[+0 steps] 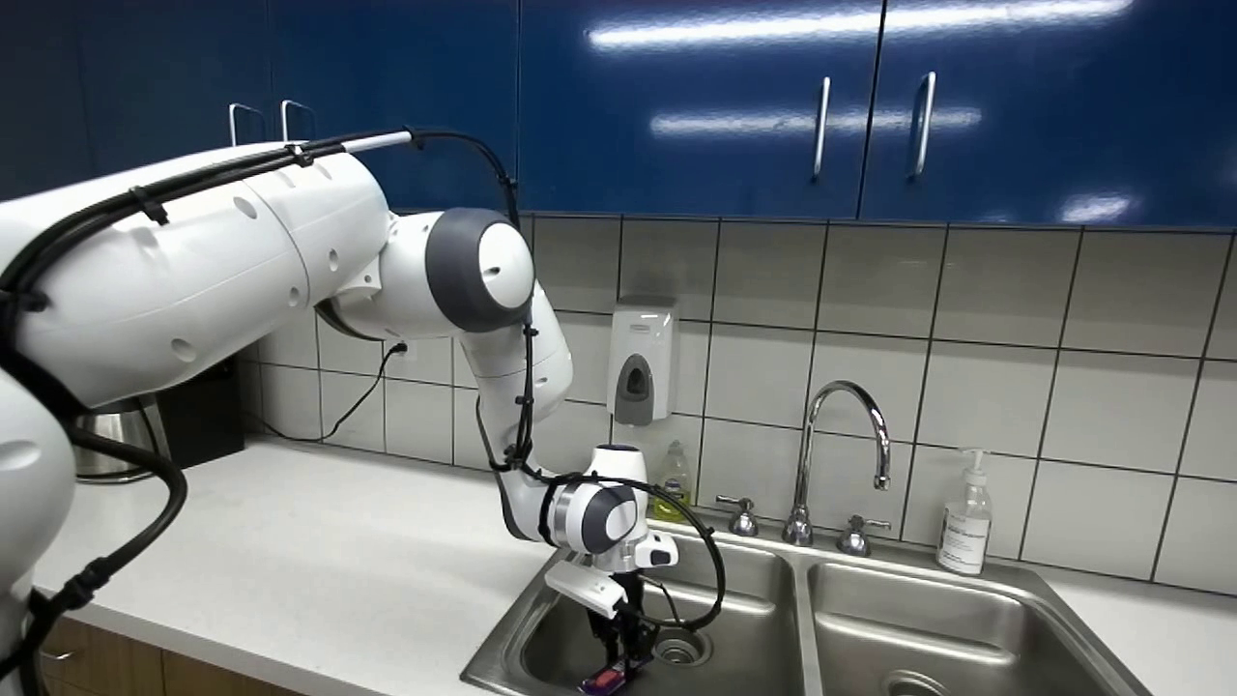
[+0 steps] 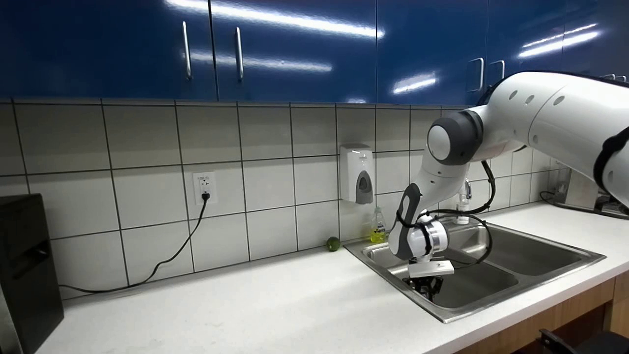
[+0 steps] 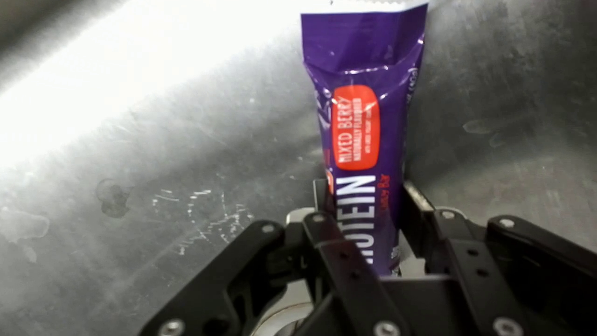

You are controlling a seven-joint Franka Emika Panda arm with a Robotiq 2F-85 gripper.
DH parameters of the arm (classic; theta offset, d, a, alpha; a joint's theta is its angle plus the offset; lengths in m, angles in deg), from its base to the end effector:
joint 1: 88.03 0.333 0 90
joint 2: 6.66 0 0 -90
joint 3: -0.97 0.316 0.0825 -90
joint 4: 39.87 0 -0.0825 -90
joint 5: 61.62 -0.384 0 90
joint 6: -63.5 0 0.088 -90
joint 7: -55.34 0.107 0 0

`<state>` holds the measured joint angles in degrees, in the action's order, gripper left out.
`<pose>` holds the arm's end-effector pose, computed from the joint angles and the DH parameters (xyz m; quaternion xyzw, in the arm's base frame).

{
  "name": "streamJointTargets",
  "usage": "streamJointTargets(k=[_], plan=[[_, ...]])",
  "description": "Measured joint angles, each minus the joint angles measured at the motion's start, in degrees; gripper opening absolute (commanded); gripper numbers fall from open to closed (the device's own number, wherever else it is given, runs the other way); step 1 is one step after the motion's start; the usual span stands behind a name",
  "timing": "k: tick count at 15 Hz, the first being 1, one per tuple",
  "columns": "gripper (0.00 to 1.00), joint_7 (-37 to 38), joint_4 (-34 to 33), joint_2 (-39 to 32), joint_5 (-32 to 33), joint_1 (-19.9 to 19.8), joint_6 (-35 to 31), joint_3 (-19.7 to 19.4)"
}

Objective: Put the snickers bar in the sink on the left

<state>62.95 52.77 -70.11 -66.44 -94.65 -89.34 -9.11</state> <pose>0.6112 -0.1802 -0.0203 0.9773 -0.2018 -0.0240 0.0595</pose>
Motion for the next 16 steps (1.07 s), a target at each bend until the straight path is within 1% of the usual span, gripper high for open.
streamJointTargets(k=[1, 4, 5, 10, 13, 16], plan=[[0.72, 0.0, -0.3, -0.3, 0.0, 0.0, 0.0, 0.0], [0.95, 0.0, -0.9, -0.5, 0.0, 0.0, 0.0, 0.0], [0.99, 0.0, -1.0, -0.5, 0.0, 0.0, 0.0, 0.0], [1.0, 0.1, -0.1, 2.3, -0.1, 0.2, 0.0, 0.5], [1.0, 0.3, 3.1, 6.6, -0.2, 0.5, -0.3, 0.6], [1.0, 0.8, 7.7, 11.7, -0.2, 0.9, -0.3, 0.6]])
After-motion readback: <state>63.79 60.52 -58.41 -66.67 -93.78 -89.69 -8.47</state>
